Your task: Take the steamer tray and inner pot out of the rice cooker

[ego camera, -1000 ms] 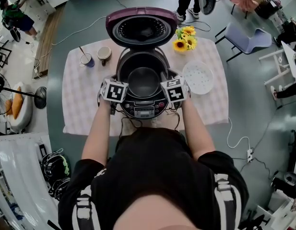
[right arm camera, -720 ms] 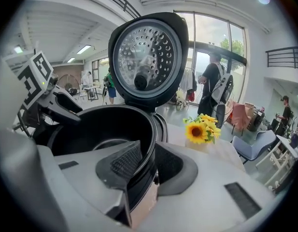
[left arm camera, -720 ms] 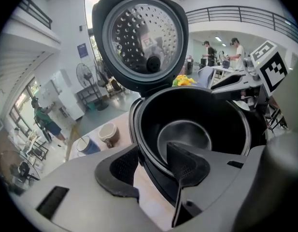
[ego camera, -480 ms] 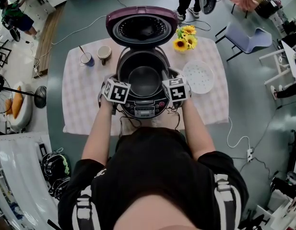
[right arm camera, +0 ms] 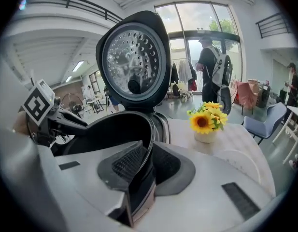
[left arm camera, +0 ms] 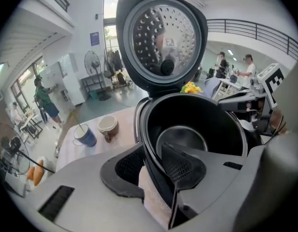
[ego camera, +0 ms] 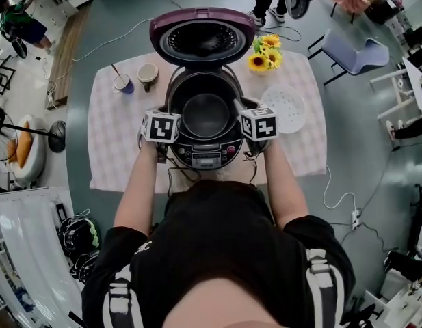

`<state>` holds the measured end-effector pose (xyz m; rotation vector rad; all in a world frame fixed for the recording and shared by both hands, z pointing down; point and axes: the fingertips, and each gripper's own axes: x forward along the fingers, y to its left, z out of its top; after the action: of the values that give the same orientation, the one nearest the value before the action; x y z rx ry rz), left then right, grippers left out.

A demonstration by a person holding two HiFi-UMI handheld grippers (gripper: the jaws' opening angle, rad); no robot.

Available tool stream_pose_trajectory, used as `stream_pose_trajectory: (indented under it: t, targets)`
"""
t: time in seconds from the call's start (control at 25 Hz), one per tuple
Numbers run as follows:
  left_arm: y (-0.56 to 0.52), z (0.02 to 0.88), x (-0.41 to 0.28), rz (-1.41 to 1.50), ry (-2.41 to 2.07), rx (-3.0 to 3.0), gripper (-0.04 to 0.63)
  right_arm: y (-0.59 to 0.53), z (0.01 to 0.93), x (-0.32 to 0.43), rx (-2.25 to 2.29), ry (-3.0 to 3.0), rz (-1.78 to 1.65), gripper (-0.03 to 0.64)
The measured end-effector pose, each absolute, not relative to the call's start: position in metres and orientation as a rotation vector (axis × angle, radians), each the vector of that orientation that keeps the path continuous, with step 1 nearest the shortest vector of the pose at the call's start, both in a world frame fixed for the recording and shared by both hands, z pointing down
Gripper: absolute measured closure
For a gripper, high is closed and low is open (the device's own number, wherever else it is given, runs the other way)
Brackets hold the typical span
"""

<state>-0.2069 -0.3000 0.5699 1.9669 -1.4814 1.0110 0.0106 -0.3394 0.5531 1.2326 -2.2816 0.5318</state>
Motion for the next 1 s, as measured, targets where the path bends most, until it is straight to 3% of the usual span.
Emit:
stream_pose_trajectory:
  t: [0.28,0.6,0.68,1.0]
  targets:
    - [-0.304,0.566,-0.205,0.922,-1.444,1.939,0.500,-0.341,0.546,0.013,1.224,-2.350,0.667,0.558]
    - [-0.306,0.563,-0.213,0.626,-1.361,1.827,0.536,-0.341,0.543,0.016,1.262,-2.394,0.744,0.566]
    - [-0.307,0.562,-0.212,0.566,-1.339,1.821,0.580,-0.342,0.541,0.017,1.274,-2.391,0.746,0.571]
    - [-0.304,0.565,-0.213,0.381,-1.229,1.769,0.580,-0.348,0.545,0.018,1.280,-2.368,0.772,0.578]
